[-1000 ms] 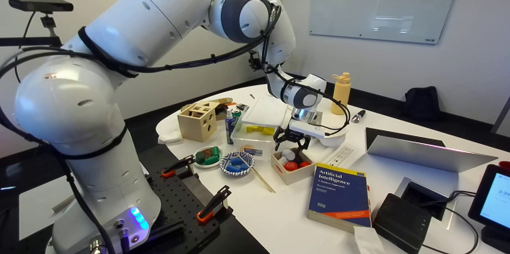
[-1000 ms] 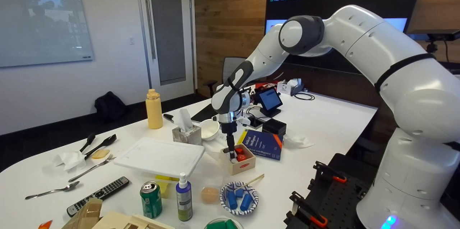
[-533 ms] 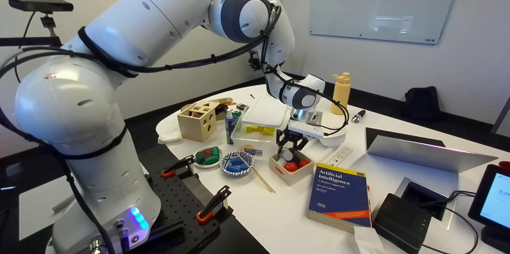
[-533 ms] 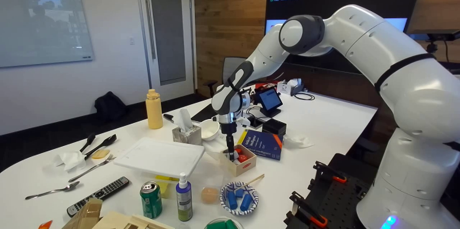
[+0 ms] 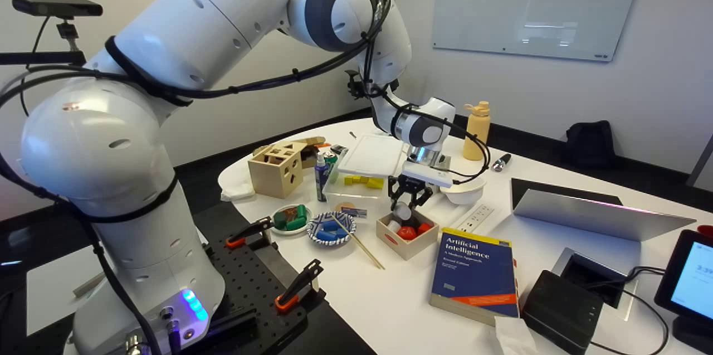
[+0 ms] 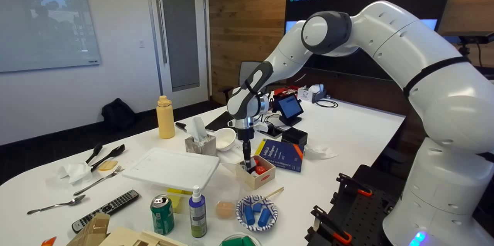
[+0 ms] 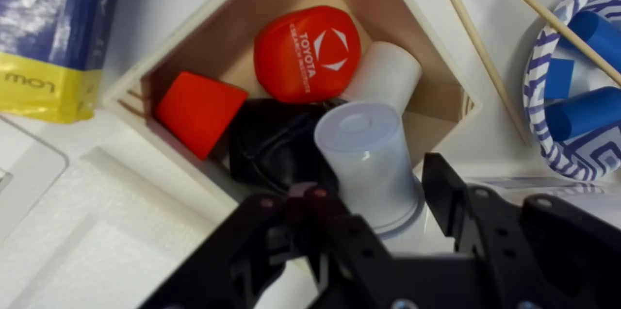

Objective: Remove the white object from the box

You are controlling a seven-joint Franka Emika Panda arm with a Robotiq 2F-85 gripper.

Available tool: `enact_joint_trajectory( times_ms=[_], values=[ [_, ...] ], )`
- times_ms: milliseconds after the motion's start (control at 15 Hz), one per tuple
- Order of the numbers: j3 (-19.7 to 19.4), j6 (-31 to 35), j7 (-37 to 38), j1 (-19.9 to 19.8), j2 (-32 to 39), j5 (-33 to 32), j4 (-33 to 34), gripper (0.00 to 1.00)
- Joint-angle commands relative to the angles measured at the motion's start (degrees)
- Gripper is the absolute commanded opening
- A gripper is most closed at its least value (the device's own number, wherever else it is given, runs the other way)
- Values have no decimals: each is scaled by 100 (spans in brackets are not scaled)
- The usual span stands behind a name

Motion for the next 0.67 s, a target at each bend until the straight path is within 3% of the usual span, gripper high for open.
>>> enact_joint_trajectory(
  times_ms=[0,333,600],
  values=[
    [-20,-308,466,248,-739,-4,-430,23],
    [263,-176,557,558,-1350,42,-942,23],
    [536,-225,418,704,-1319,195,-1090,23]
  ],
)
